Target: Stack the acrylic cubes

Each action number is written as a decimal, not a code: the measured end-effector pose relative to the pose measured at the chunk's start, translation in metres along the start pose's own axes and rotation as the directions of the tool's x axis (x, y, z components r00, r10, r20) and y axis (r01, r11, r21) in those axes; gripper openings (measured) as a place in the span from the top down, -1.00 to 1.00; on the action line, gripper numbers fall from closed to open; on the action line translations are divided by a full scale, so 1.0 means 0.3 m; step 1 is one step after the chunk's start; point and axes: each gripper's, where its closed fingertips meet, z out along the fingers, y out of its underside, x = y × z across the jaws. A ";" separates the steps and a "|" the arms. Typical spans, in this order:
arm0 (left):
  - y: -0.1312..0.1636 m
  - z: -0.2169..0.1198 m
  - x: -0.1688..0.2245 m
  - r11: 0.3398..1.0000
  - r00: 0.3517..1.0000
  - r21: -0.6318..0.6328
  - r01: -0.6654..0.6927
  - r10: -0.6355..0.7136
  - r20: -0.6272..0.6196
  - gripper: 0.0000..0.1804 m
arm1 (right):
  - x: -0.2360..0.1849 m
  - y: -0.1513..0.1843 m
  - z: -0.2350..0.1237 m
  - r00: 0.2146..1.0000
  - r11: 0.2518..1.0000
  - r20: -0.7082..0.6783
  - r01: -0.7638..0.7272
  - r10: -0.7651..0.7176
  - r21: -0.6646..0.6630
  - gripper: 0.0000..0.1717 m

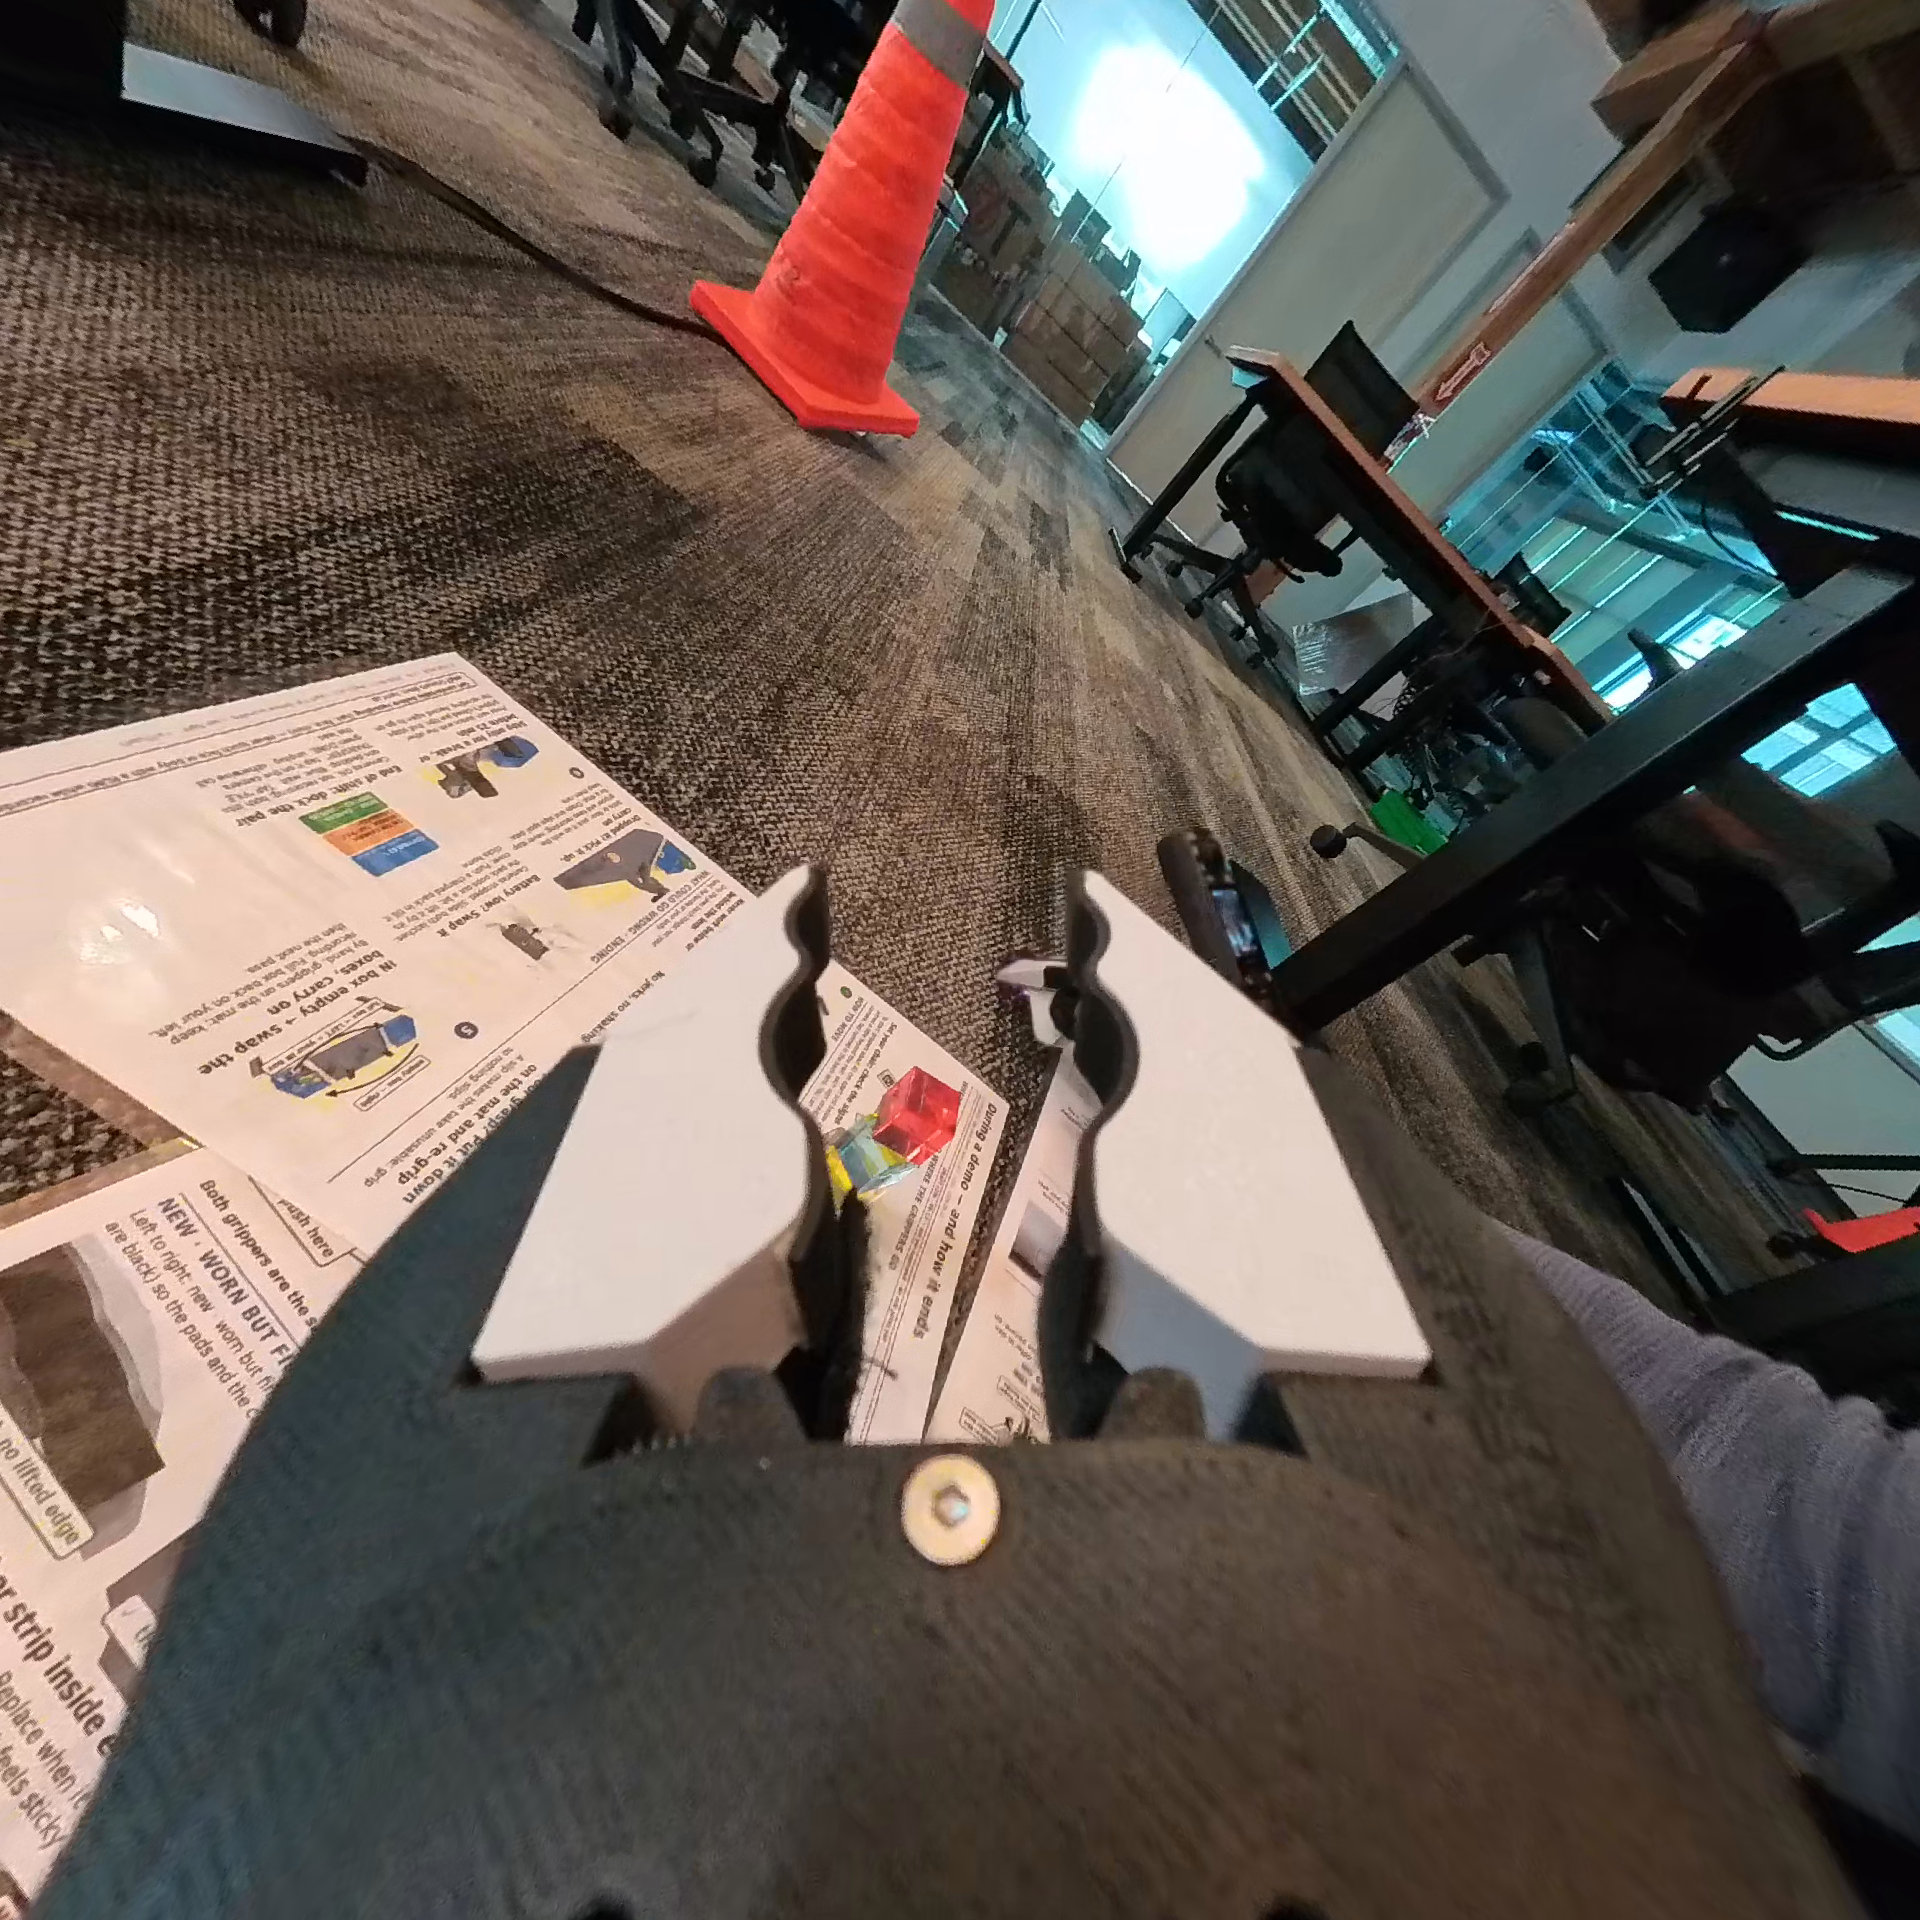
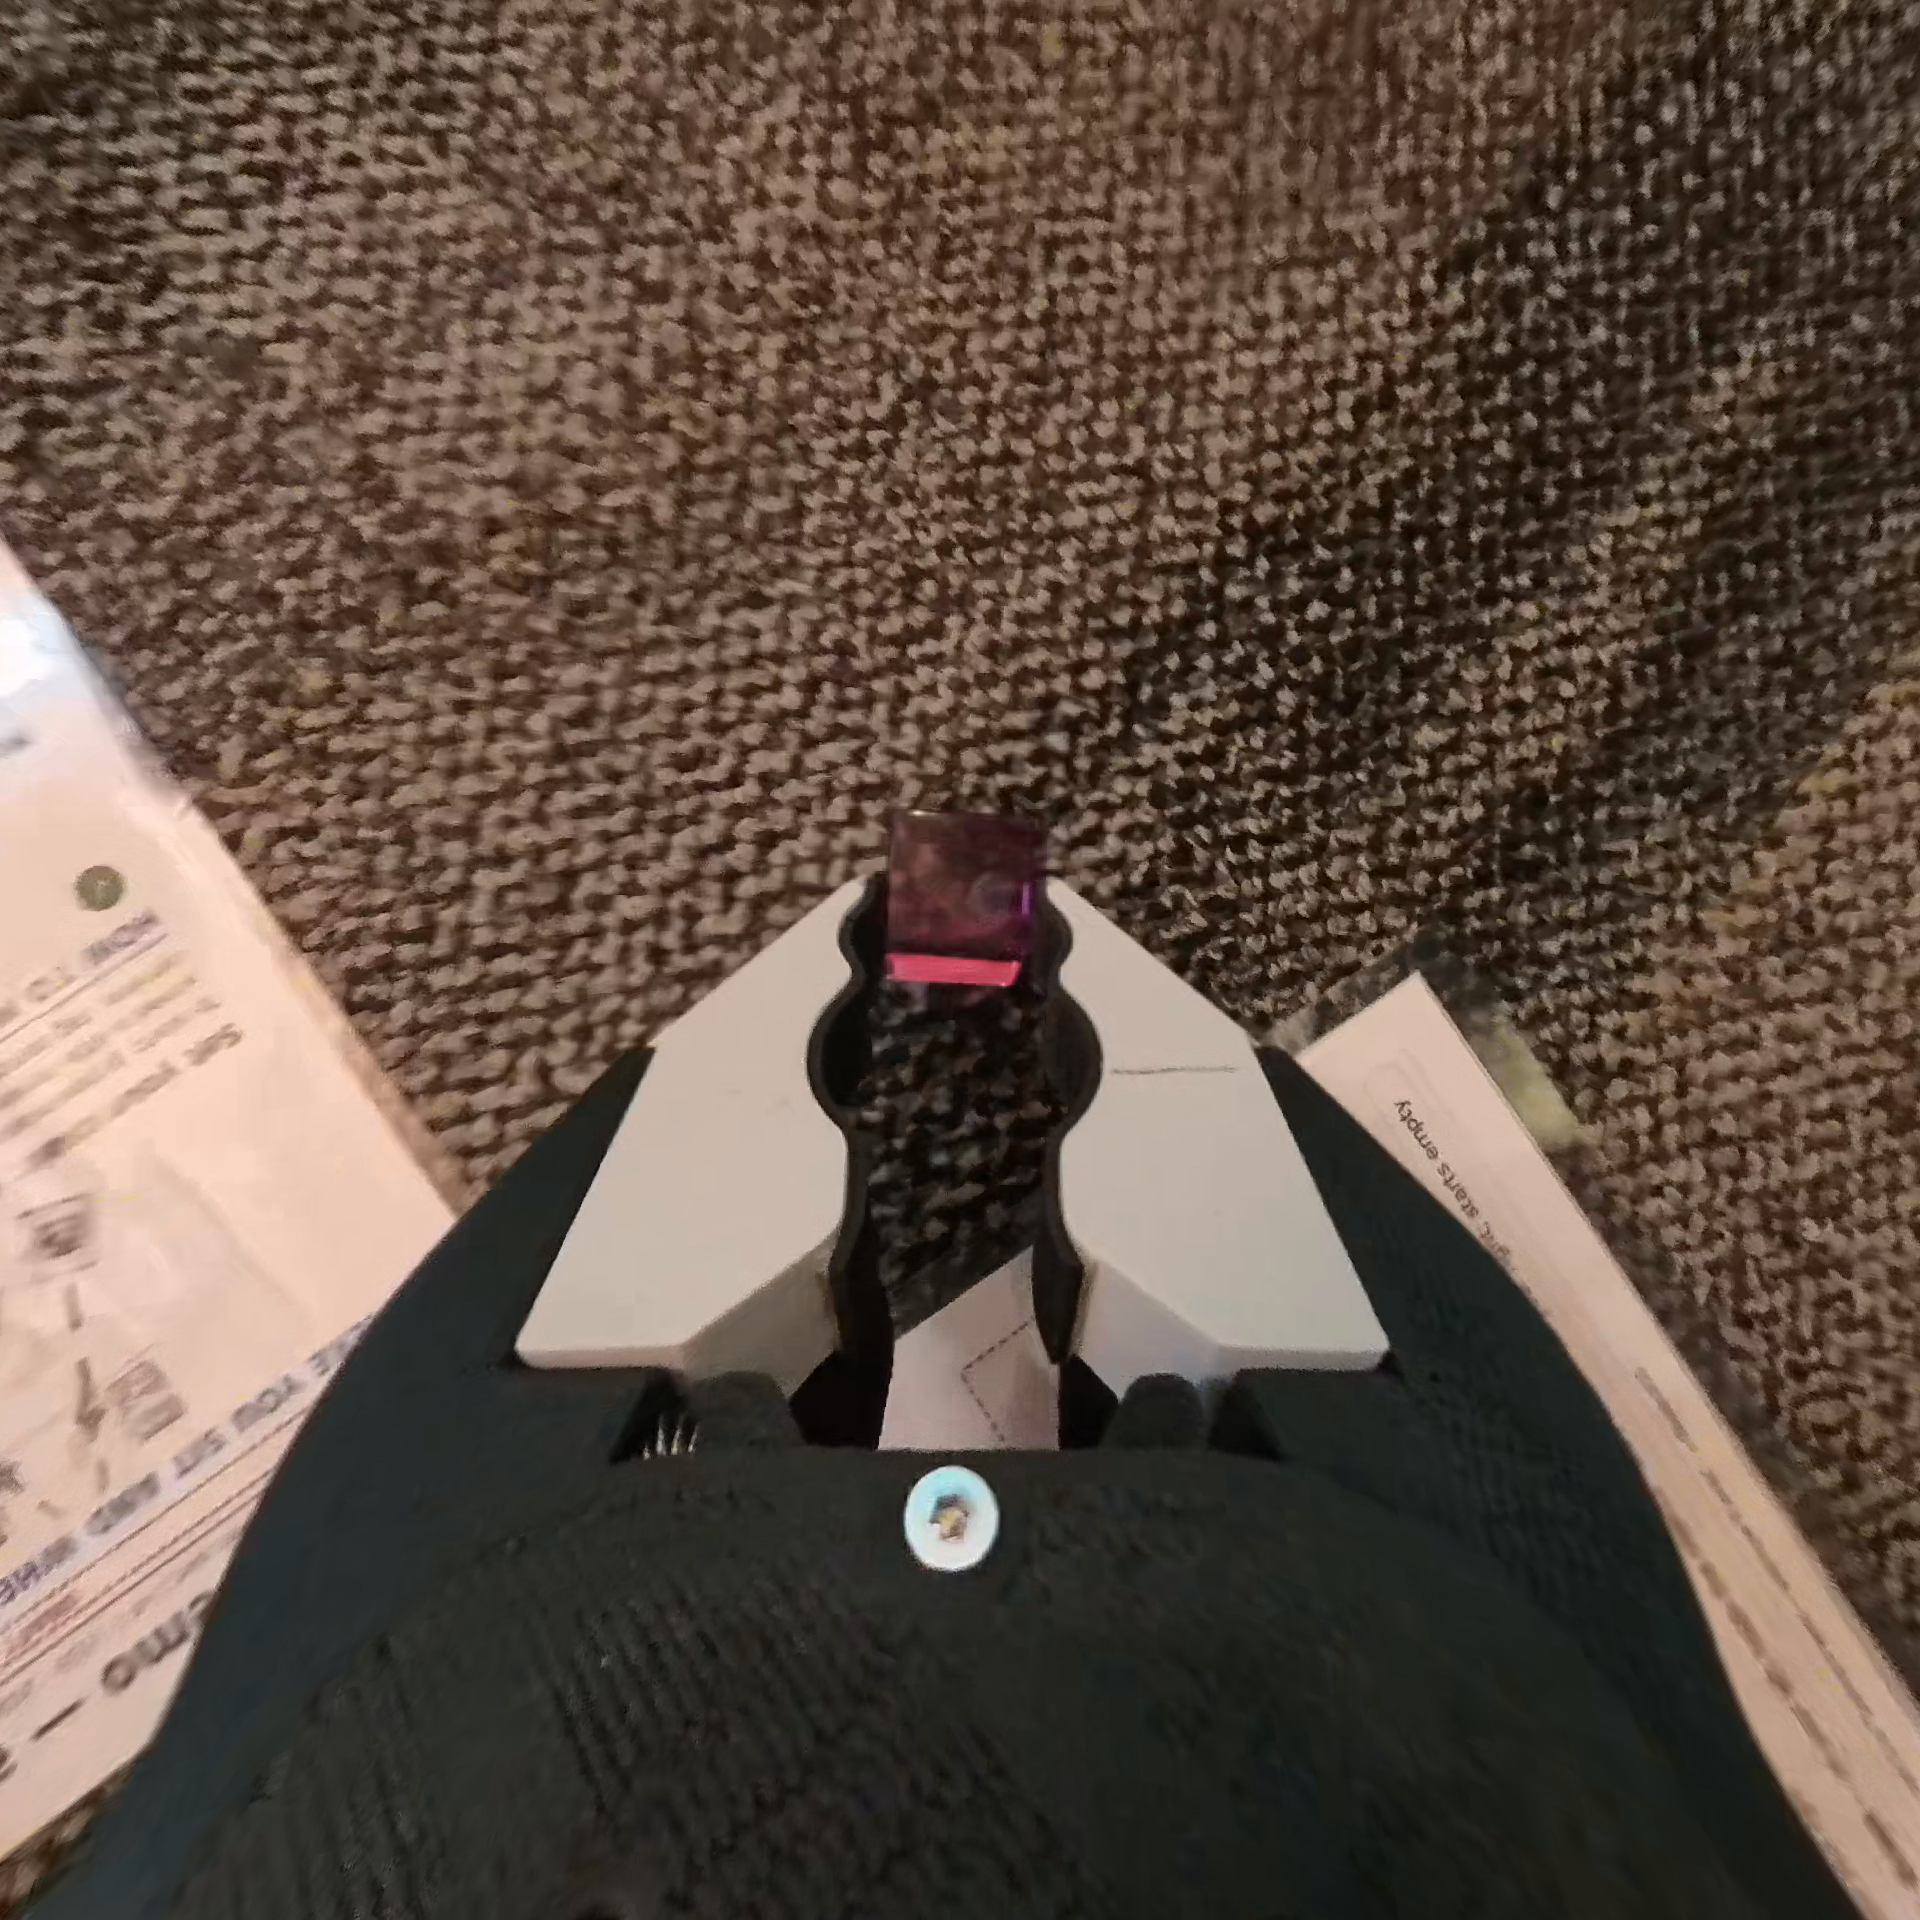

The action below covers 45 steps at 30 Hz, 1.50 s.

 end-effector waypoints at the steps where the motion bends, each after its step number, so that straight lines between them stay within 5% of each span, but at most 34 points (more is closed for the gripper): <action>1: -0.002 -0.001 0.001 1.000 1.000 0.003 0.000 0.000 0.000 0.51 | -0.024 -0.018 -0.020 0.999 1.000 0.023 0.024 -0.024 0.018 0.71; 4: -0.008 -0.006 0.002 1.000 1.000 0.011 0.000 0.000 0.000 0.51 | -0.184 -0.103 -0.132 0.969 0.984 0.206 0.108 -0.136 0.141 0.70; 7: -0.006 -0.008 0.000 1.000 1.000 0.007 -0.007 0.007 0.005 0.51 | -0.403 -0.143 -0.317 0.848 0.933 0.404 0.256 -0.343 0.254 0.70; 11: 0.005 -0.004 -0.001 1.000 1.000 -0.007 -0.015 0.015 0.010 0.51 | -0.591 -0.152 -0.546 0.675 0.812 0.458 0.427 -0.579 0.397 0.70; 16: 0.045 -0.004 -0.055 0.987 0.981 -0.090 -0.135 0.146 0.129 0.54 | -0.775 -0.135 -0.737 0.466 0.738 0.572 0.437 -0.675 0.515 0.70; 21: 0.071 0.003 -0.063 0.966 0.959 -0.155 -0.205 0.230 0.167 0.56 | -0.860 -0.080 -0.786 0.344 0.702 0.625 0.491 -0.700 0.516 0.70; 30: 0.059 -0.001 -0.060 0.971 0.963 -0.143 -0.194 0.216 0.163 0.57 | -0.848 0.013 -0.694 0.347 0.683 0.640 0.611 -0.686 0.401 0.70; 45: 0.062 0.004 -0.055 0.975 0.970 -0.138 -0.176 0.195 0.143 0.57 | -0.852 0.038 -0.630 0.404 0.736 0.666 0.586 -0.627 0.338 0.70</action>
